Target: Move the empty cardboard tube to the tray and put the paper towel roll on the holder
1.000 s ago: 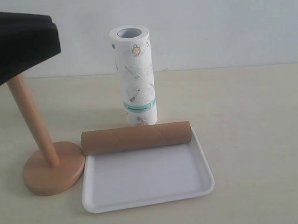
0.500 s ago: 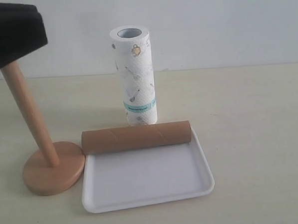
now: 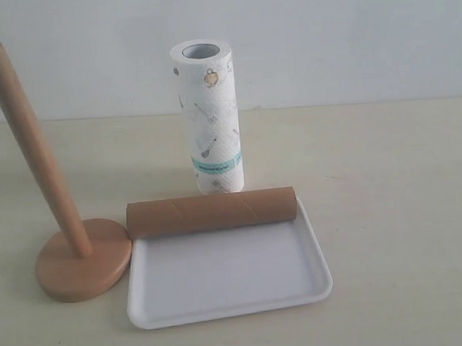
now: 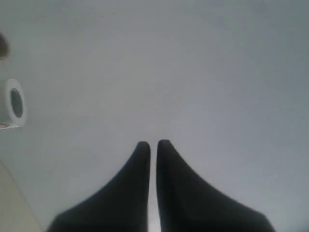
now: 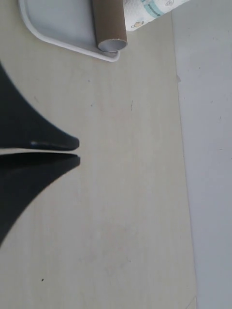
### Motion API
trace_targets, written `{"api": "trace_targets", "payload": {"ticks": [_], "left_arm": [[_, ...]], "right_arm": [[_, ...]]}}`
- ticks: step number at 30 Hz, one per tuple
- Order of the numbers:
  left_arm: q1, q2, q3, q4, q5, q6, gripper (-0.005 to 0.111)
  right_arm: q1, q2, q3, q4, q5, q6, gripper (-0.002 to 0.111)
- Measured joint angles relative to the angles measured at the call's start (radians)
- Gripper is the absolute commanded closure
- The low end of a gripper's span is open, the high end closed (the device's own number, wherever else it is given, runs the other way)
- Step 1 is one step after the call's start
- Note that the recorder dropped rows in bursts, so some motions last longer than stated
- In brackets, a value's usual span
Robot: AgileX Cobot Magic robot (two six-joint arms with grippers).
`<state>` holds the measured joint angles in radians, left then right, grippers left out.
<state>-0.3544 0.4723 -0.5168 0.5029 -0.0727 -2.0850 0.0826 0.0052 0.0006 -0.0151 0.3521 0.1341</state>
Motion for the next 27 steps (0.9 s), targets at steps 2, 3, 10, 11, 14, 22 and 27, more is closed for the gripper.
{"api": "trace_targets", "payload": {"ticks": [2,3,10,11,14,22,27], "left_arm": [[0.044,-0.058,0.102,-0.122,0.007,-0.006,0.103],[0.055,-0.079,0.145,-0.177,0.009,-0.006,0.103],[0.137,-0.284,0.397,-0.469,0.013,-0.008,0.103],[0.145,-0.306,0.421,-0.495,0.013,-0.008,0.103],[0.163,-0.363,0.478,-0.562,0.013,-0.008,0.103],[0.168,-0.464,0.512,-0.634,0.080,-0.008,0.103],[0.168,-0.469,0.514,-0.645,0.136,-0.008,0.103]], "right_arm": [[0.000,0.000,0.000,0.000,0.000,0.000,0.107],[0.000,0.000,0.000,0.000,0.000,0.000,0.107],[0.000,0.000,0.000,0.000,0.000,0.000,0.107],[0.000,0.000,0.000,0.000,0.000,0.000,0.107],[0.000,0.000,0.000,0.000,0.000,0.000,0.107],[0.000,0.000,0.000,0.000,0.000,0.000,0.107],[0.000,0.000,0.000,0.000,0.000,0.000,0.107]]}}
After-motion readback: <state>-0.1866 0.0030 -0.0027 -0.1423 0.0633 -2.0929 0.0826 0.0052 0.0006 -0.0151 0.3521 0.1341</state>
